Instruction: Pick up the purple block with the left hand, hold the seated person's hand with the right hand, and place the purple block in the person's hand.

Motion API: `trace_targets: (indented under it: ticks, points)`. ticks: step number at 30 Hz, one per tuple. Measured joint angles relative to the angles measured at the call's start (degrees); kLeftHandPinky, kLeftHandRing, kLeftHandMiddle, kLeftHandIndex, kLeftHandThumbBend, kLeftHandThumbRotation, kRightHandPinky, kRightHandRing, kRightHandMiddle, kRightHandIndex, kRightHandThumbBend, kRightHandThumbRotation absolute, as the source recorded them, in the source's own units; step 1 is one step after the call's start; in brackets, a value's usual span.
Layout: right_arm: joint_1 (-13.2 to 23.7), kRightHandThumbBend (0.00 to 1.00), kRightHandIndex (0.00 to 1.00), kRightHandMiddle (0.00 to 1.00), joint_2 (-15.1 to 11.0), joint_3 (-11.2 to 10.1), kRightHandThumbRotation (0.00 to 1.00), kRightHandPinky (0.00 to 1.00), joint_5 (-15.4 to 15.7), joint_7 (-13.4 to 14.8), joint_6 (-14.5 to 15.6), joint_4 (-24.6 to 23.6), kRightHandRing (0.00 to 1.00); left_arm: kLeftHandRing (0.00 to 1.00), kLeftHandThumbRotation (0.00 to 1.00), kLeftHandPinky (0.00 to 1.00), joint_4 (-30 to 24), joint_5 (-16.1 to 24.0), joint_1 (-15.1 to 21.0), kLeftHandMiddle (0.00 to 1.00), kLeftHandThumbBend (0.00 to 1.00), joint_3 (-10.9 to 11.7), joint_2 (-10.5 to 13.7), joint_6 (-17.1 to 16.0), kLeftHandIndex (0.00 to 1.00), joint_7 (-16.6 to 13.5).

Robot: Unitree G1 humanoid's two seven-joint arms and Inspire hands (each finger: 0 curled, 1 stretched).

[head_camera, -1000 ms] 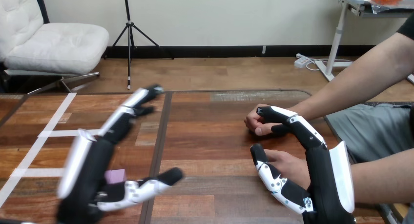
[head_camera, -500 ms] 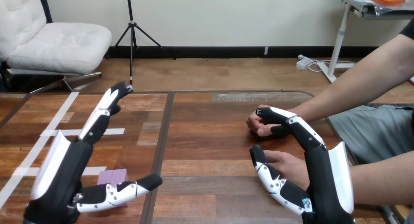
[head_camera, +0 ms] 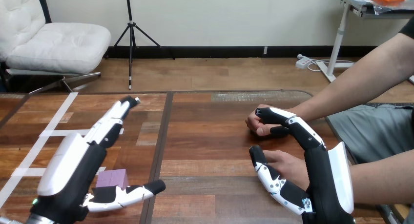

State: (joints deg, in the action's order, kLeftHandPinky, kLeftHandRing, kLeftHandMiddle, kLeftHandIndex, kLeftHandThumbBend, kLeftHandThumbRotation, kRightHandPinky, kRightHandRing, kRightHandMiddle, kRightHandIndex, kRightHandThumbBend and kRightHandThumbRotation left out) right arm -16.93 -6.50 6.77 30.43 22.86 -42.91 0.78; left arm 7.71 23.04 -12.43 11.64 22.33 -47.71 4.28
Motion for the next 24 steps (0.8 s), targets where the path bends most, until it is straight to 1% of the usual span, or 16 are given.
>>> trace_targets:
  ticks: [8, 14, 20, 24]
  points:
    - [0.0, 0.35, 0.71, 0.74, 0.0, 0.0, 0.15, 0.64, 0.1, 0.0, 0.0, 0.0, 0.72, 0.95, 0.43, 0.93, -2.0, 4.6, 0.0, 0.97, 0.87, -0.1, 1.2, 5.5, 0.93, 0.2]
    - [0.0, 0.35, 0.71, 0.74, 0.0, 0.0, 0.16, 0.64, 0.2, 0.0, 0.0, 0.0, 0.72, 0.95, 0.47, 0.92, -2.5, 8.4, 0.2, 0.97, 0.86, -0.3, 3.1, 8.7, 0.94, 0.4]
    - [-0.2, 0.35, 0.72, 0.74, 0.0, 0.0, 0.16, 0.64, 0.1, 0.0, 0.1, 0.0, 0.72, 0.95, 0.48, 0.92, -2.6, 10.7, 0.8, 0.97, 0.86, -1.8, 5.4, 11.8, 0.94, 1.5]
    - [-0.3, 0.35, 0.72, 0.75, 0.0, 0.0, 0.16, 0.65, 0.1, -0.1, 0.1, 0.0, 0.73, 0.95, 0.48, 0.92, -2.6, 11.1, 1.3, 0.97, 0.87, -3.0, 6.3, 13.3, 0.93, 2.5]
